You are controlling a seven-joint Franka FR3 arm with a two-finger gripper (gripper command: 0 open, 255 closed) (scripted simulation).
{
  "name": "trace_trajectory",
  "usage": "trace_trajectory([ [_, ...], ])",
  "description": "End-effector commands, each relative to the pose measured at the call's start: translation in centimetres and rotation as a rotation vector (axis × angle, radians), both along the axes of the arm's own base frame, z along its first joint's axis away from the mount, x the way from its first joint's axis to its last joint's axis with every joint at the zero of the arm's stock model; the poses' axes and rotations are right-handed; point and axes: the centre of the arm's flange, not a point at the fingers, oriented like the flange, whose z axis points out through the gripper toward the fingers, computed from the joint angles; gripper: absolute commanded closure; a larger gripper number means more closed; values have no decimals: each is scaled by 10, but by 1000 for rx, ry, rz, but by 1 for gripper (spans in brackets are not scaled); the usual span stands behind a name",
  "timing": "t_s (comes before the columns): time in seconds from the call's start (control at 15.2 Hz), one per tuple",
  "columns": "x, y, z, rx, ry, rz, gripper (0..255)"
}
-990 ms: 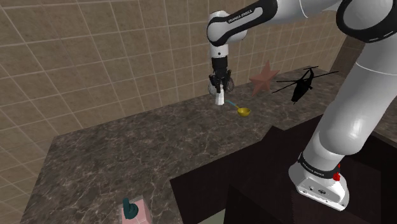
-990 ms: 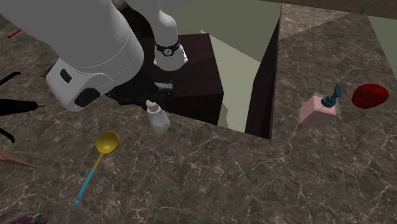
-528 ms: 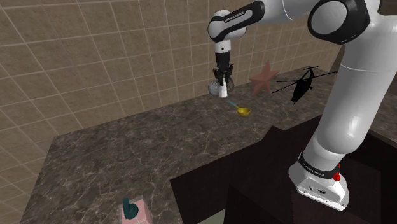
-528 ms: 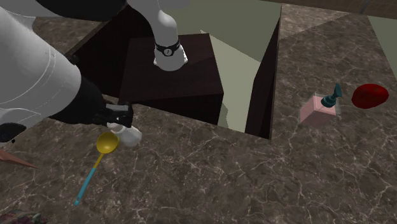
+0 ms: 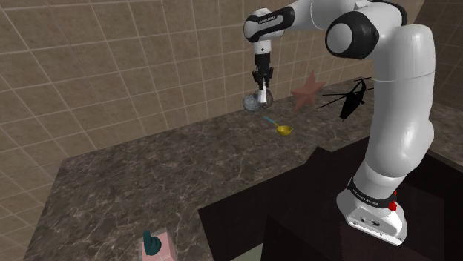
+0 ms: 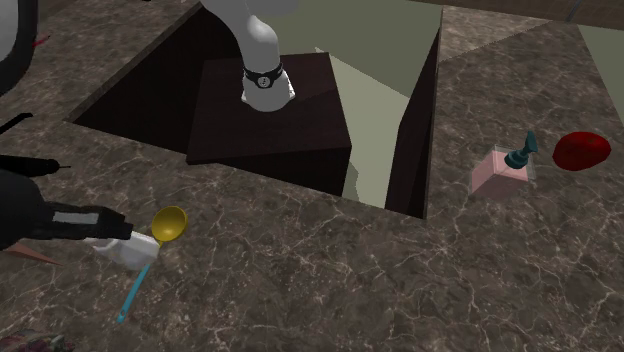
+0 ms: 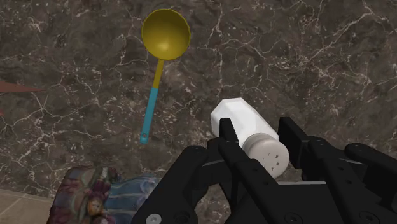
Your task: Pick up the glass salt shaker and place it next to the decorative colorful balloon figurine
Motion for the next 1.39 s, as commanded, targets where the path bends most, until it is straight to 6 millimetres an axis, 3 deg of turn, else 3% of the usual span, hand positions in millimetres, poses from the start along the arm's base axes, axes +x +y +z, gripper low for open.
trace_trajectory([
  [0.0,10,-24,0,0,0,1,255],
  [0.33,40,-84,0,0,0,1,255],
  [1.32,40,-84,-79,0,0,1,255],
])
